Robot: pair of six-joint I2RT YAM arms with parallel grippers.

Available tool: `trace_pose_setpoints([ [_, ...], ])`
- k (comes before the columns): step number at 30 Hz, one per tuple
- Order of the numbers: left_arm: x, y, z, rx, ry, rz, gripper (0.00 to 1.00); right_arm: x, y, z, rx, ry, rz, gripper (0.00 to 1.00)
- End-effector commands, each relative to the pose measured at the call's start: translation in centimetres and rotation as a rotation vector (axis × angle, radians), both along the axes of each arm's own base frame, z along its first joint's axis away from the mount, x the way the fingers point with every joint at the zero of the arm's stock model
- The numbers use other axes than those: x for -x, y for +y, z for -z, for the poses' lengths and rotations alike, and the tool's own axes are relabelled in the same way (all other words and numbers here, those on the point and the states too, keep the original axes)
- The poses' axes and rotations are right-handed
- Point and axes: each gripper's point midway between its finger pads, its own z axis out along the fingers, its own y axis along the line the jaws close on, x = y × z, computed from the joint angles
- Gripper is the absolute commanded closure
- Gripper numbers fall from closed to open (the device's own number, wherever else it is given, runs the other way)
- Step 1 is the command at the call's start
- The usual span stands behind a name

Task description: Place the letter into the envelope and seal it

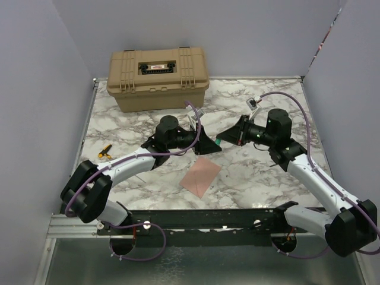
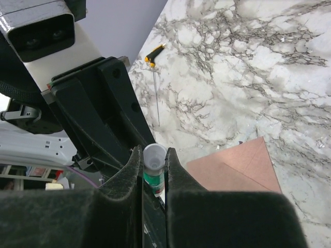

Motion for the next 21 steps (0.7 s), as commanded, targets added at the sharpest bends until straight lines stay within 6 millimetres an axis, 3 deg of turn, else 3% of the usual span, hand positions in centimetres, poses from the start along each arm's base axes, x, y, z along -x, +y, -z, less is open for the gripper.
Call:
trace_pose_setpoints([
  [1,0.8,0.2,-2.8,0.047,-0.109,0.026,1.0,-1.1,0.3,-0.6,-0.021,0.01,0.027,0.98],
  [5,-1.5,0.6,-2.4,0.01,-0.138,-0.099,1.0,-3.6,-0.6,0.2,-0.024,0.082,0.188,1.0],
  [11,-6.1,1.4,0.5,-0.147,-0.133,-0.316,1.0,-7.2,-2.0,1.4,0.03,0.243,0.414,1.0],
  [14,-7.4,1.9,1.5,-0.207,-0.129,-0.375,1.0,-7.8,-2.3,2.3,0.076,0.286,0.443,1.0],
  [17,-6.7,1.4,1.5,-0.212,-0.113,-0.32,1.0,-7.4,-1.6,1.3,0.079,0.175,0.347,1.0],
  [21,-3.3,-0.1,0.0,-0.146,-0.073,-0.108,1.0,-5.2,-0.1,-1.5,0.097,-0.114,0.107,1.0],
])
